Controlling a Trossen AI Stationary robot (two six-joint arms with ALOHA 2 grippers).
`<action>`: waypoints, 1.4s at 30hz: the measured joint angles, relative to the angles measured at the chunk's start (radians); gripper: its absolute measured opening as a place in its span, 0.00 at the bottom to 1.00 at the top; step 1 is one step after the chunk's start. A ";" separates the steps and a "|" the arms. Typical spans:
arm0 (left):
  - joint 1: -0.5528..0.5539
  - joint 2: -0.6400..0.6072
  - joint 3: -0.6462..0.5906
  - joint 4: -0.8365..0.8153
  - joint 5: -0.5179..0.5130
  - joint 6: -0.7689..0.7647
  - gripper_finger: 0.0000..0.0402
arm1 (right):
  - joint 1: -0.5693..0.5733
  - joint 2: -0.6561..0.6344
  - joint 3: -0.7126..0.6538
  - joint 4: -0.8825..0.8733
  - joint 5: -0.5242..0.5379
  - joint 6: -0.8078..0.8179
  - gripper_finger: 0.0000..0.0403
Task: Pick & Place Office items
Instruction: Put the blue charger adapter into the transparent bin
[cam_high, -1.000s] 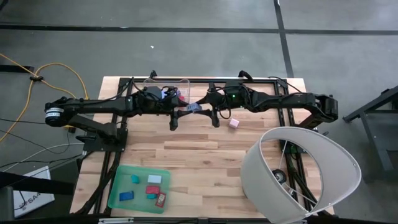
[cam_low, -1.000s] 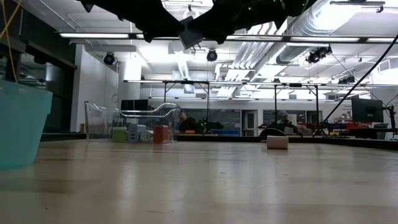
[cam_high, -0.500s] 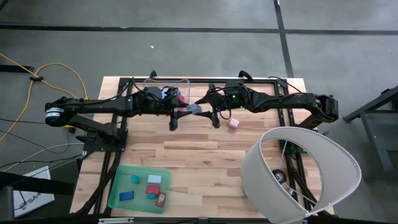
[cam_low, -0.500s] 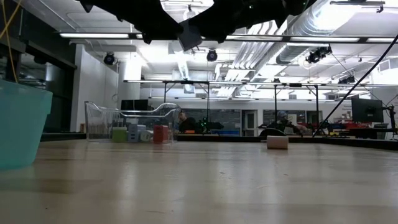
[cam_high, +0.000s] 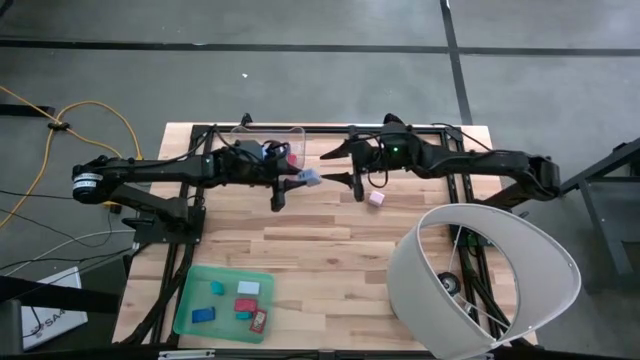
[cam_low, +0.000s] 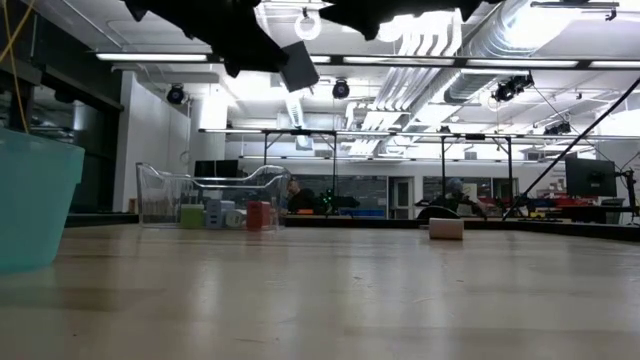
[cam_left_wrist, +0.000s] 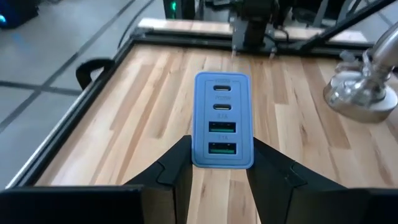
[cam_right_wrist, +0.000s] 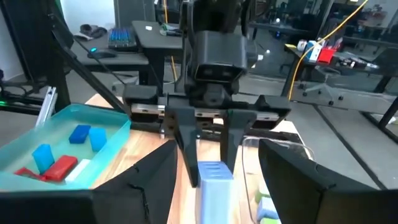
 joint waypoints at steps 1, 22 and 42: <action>0.000 0.000 0.000 -0.013 -0.001 0.000 0.30 | 0.000 -0.007 0.000 -0.010 0.000 0.004 0.53; 0.304 -0.003 -0.001 -0.254 -0.032 -0.099 0.30 | 0.013 -0.016 0.000 -0.212 -0.003 0.033 0.53; 0.556 0.068 -0.019 -0.514 -0.226 -0.322 0.30 | 0.013 -0.016 0.000 -0.240 -0.015 0.033 0.53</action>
